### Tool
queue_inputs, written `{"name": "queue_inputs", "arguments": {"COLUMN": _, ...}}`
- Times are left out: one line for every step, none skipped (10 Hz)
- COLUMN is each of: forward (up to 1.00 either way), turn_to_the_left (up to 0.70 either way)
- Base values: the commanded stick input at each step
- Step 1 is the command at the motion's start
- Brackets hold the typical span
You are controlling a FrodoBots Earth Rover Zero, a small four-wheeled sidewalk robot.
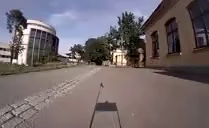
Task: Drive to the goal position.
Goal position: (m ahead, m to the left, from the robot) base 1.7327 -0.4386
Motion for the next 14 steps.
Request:
{"name": "queue_inputs", "arguments": {"forward": 0.45, "turn_to_the_left": 0.0}}
{"name": "queue_inputs", "arguments": {"forward": 0.45, "turn_to_the_left": 0.0}}
{"name": "queue_inputs", "arguments": {"forward": 0.45, "turn_to_the_left": 0.0}}
{"name": "queue_inputs", "arguments": {"forward": 0.45, "turn_to_the_left": 0.0}}
{"name": "queue_inputs", "arguments": {"forward": 0.45, "turn_to_the_left": 0.0}}
{"name": "queue_inputs", "arguments": {"forward": 0.45, "turn_to_the_left": 0.0}}
{"name": "queue_inputs", "arguments": {"forward": 0.45, "turn_to_the_left": 0.0}}
{"name": "queue_inputs", "arguments": {"forward": 0.45, "turn_to_the_left": 0.0}}
{"name": "queue_inputs", "arguments": {"forward": 0.45, "turn_to_the_left": 0.0}}
{"name": "queue_inputs", "arguments": {"forward": 0.45, "turn_to_the_left": 0.0}}
{"name": "queue_inputs", "arguments": {"forward": 0.45, "turn_to_the_left": 0.0}}
{"name": "queue_inputs", "arguments": {"forward": 0.45, "turn_to_the_left": 0.0}}
{"name": "queue_inputs", "arguments": {"forward": 0.45, "turn_to_the_left": 0.0}}
{"name": "queue_inputs", "arguments": {"forward": 0.45, "turn_to_the_left": 0.0}}
